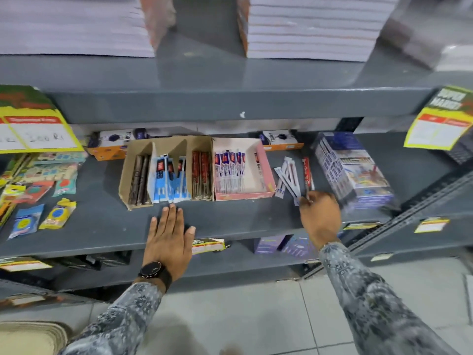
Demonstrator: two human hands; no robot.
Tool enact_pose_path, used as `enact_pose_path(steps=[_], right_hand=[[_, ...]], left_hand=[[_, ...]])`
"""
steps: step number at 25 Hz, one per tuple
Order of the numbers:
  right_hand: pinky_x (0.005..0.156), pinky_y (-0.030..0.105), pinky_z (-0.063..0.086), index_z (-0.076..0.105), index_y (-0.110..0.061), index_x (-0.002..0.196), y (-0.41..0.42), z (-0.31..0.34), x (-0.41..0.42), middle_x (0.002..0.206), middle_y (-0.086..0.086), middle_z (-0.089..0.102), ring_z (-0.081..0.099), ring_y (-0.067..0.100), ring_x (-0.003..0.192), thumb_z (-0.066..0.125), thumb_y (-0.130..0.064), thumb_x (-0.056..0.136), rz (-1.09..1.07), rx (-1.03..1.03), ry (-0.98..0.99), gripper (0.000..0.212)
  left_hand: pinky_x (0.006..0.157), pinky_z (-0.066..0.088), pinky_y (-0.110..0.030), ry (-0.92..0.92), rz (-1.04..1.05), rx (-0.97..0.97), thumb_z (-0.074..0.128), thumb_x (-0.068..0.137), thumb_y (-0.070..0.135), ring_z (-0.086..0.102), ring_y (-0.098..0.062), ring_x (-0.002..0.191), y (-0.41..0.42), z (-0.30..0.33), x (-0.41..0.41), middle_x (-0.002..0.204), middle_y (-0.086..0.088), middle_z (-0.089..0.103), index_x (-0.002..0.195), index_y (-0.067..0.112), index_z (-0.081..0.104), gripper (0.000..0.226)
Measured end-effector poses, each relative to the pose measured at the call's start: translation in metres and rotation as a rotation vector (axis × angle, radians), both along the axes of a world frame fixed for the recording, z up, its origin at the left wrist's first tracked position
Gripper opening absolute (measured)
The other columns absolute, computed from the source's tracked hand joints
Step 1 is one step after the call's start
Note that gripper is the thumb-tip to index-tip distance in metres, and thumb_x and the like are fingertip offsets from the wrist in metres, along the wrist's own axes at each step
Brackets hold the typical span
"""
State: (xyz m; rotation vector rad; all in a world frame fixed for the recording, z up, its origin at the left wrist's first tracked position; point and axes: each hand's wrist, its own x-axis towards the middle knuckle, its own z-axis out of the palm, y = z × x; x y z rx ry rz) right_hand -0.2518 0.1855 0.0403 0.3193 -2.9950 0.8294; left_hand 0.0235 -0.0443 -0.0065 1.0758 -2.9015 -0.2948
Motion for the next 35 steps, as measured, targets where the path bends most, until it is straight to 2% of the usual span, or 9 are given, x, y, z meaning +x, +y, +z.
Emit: enact_pose_path(steps=[7,12,14,16,18,22,26,31,35], right_hand=[[0.08,0.046,0.061,0.08,-0.017,0.101,0.0,-0.008,0.0,0.102,0.015,0.072,0.071,0.039,0.091,0.066,-0.032,0.092,0.039,0.138,0.027,0.022],[0.064,0.041,0.062,0.072,-0.029,0.091,-0.001,0.008,0.017,0.084,0.0,0.078,0.075,0.026,0.07,0.063,-0.018,0.091,0.051,-0.57,-0.041,0.014],[0.054,0.033,0.06,0.07,-0.033,0.09,-0.012,0.022,0.038,0.084,-0.006,0.078,0.075,0.018,0.064,0.063,-0.023,0.088,0.219,-0.819,-0.098,0.013],[0.061,0.027,0.061,0.076,-0.025,0.09,-0.027,0.028,0.056,0.086,-0.009,0.078,0.075,0.012,0.071,0.07,-0.023,0.088,0.534,-0.753,0.072,0.007],[0.077,0.025,0.061,0.079,-0.011,0.086,-0.042,0.026,0.071,0.092,0.0,0.078,0.075,0.011,0.083,0.076,-0.007,0.087,0.827,-0.61,0.287,0.005],[0.088,0.026,0.059,0.081,-0.004,0.08,-0.055,0.018,0.082,0.101,0.009,0.078,0.075,0.016,0.089,0.083,0.01,0.077,0.962,-0.49,0.475,0.014],[0.083,0.017,0.056,0.082,-0.013,0.087,-0.054,0.016,0.092,0.1,-0.004,0.078,0.07,0.004,0.085,0.086,-0.02,0.081,0.939,-0.502,0.196,0.011],[0.062,0.018,0.051,0.078,-0.027,0.089,-0.06,0.026,0.101,0.069,-0.01,0.077,0.063,-0.001,0.058,0.086,-0.006,0.08,0.7,-0.387,-0.486,0.024],[0.042,0.023,0.048,0.078,-0.013,0.077,-0.07,0.019,0.125,0.054,-0.001,0.069,0.057,0.007,0.042,0.083,-0.002,0.081,0.527,-0.346,-0.836,0.013]], left_hand=[[0.124,-0.01,-0.04,0.006,0.011,0.011,0.001,0.096,0.054,-0.009,-0.017,0.154,0.0,0.001,0.0,0.168,-0.005,-0.001,0.157,0.01,0.006,0.076],[0.125,-0.009,-0.041,-0.042,0.004,0.096,0.016,0.102,0.05,-0.01,-0.019,0.154,-0.004,0.013,-0.004,0.168,-0.007,-0.004,0.158,0.012,0.007,0.068],[0.124,0.009,-0.036,0.118,0.075,0.34,0.033,0.101,0.052,0.017,-0.022,0.154,-0.006,0.034,-0.008,0.165,-0.009,0.023,0.152,0.016,0.034,0.062],[0.106,0.044,-0.034,0.467,0.261,0.908,0.041,0.092,0.066,0.059,-0.023,0.128,-0.002,0.061,-0.014,0.138,-0.01,0.063,0.125,0.024,0.065,0.058],[0.079,0.06,-0.035,0.625,0.37,1.421,0.036,0.088,0.074,0.073,-0.029,0.104,0.0,0.083,-0.017,0.116,-0.014,0.074,0.114,0.016,0.069,0.072],[0.066,0.061,-0.032,0.741,0.393,1.46,0.065,0.085,0.047,0.076,-0.029,0.088,-0.002,0.095,-0.007,0.107,-0.02,0.076,0.114,0.003,0.066,0.052],[0.069,0.063,-0.034,0.829,0.42,1.396,0.068,0.089,0.027,0.076,-0.031,0.087,-0.007,0.086,0.007,0.098,-0.02,0.078,0.104,0.005,0.069,0.026],[0.066,0.063,-0.031,0.817,0.395,1.262,0.068,0.091,0.023,0.077,-0.03,0.083,-0.011,0.083,0.01,0.088,-0.018,0.078,0.095,0.009,0.073,0.016],[0.075,0.06,-0.029,0.902,0.377,1.064,0.068,0.09,0.034,0.076,-0.023,0.088,-0.017,0.074,0.01,0.097,-0.013,0.078,0.11,0.01,0.073,0.031]])
